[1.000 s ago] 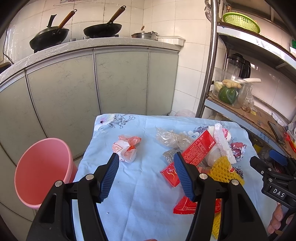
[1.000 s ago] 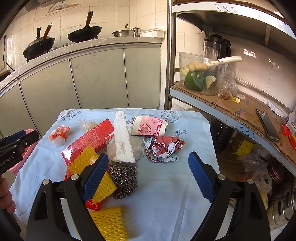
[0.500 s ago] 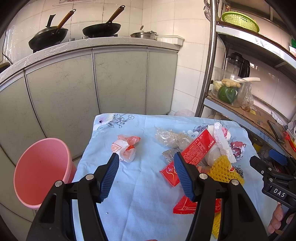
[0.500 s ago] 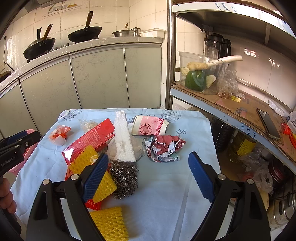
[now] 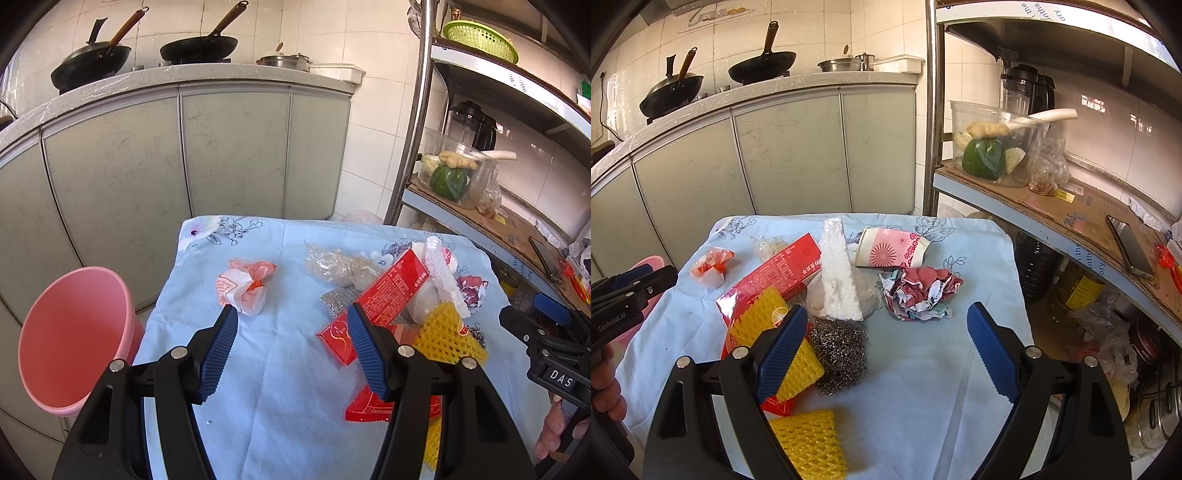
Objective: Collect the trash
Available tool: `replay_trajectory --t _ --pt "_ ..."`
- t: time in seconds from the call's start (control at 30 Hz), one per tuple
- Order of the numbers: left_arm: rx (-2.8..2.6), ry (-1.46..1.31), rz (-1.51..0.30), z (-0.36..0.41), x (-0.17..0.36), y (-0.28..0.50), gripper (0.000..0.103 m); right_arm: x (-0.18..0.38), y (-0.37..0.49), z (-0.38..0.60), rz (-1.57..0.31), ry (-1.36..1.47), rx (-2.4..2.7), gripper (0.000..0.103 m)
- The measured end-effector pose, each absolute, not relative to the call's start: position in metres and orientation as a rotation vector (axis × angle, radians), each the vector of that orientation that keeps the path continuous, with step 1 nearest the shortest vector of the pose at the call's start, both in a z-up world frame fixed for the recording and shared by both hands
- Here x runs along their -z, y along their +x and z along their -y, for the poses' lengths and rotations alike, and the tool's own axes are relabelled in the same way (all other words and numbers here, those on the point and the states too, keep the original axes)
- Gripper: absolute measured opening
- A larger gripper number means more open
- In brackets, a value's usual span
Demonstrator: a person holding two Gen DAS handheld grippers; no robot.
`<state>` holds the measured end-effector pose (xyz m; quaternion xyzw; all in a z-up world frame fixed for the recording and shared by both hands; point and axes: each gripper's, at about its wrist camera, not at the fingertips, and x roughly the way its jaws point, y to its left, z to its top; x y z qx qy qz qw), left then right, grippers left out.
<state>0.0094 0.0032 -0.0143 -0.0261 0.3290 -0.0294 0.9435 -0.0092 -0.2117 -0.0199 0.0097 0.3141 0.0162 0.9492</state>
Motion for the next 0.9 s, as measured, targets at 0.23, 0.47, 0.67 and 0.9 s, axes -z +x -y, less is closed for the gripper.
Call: replay_trajectory --t 0.23,0.47,0.67,0.9 --pt "0.137 -0.057 -0.700 -0.009 0.026 0.008 0.061 0.022 -0.009 0.213 -0.666 0.028 -0.072 0.081" --pt "0.242 -0.026 -0.741 0.001 0.041 0.007 0.059 0.026 -0.012 0.206 -0.702 0.033 -0.159 0.069" --pt "0.290 0.027 -0.771 0.014 0.049 0.024 0.051 0.029 -0.011 0.183 -0.724 -0.016 -0.290 0.058" --pt "0.303 0.051 -0.803 0.018 0.048 0.042 0.051 0.044 0.010 0.169 -0.798 -0.057 -0.359 0.032"
